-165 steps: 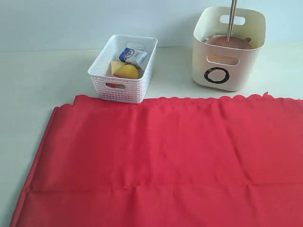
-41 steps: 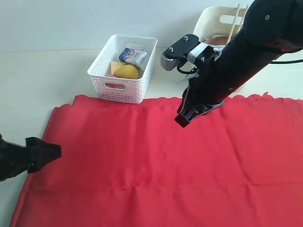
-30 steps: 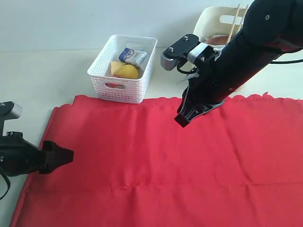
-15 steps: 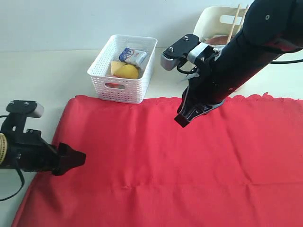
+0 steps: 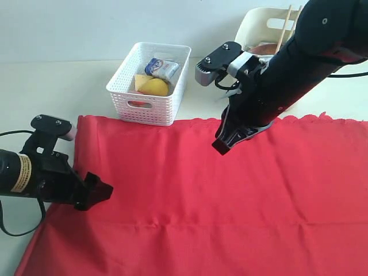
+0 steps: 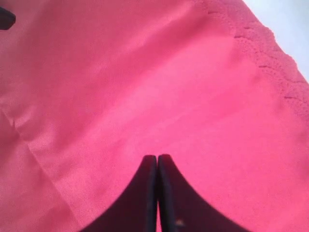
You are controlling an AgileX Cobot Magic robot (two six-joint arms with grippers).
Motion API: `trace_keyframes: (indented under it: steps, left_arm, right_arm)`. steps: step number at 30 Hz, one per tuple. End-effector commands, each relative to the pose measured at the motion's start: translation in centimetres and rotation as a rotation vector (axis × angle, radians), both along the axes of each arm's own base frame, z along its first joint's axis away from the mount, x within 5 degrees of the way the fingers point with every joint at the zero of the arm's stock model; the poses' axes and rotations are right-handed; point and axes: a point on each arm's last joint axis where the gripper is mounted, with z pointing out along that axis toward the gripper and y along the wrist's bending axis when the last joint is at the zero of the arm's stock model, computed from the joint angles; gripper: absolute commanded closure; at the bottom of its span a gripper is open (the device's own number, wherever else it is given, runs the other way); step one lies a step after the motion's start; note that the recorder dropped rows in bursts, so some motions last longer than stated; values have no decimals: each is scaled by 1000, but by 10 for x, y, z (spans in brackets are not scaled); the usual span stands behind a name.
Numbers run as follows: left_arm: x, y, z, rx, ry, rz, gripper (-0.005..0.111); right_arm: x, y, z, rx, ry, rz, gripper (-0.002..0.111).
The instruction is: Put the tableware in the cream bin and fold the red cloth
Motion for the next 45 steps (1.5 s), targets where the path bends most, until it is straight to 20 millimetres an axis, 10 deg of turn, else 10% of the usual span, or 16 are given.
trace_keyframes:
  steps: [1, 6, 14, 25, 30, 45]
  left_arm:
    - [-4, 6, -12, 65, 57, 37, 54]
    - [-4, 9, -13, 97, 59, 48, 106]
    - [2, 32, 1, 272, 11, 178, 107]
    - [4, 49, 48, 203, -147, 292, 107]
    - [-11, 45, 57, 115, -188, 252, 107]
    - [-48, -54, 129, -286, -252, -308, 107]
  right_arm:
    - [-2, 0, -1, -5, 16, 13, 108]
    - [-14, 11, -2, -33, 51, 149, 108]
    - [-44, 62, -14, -61, 83, 365, 108]
    - [-73, 121, -95, -151, 157, 507, 108]
    - [-73, 120, -104, -190, 173, 499, 108]
    - [-59, 56, 61, -362, -437, 34, 108]
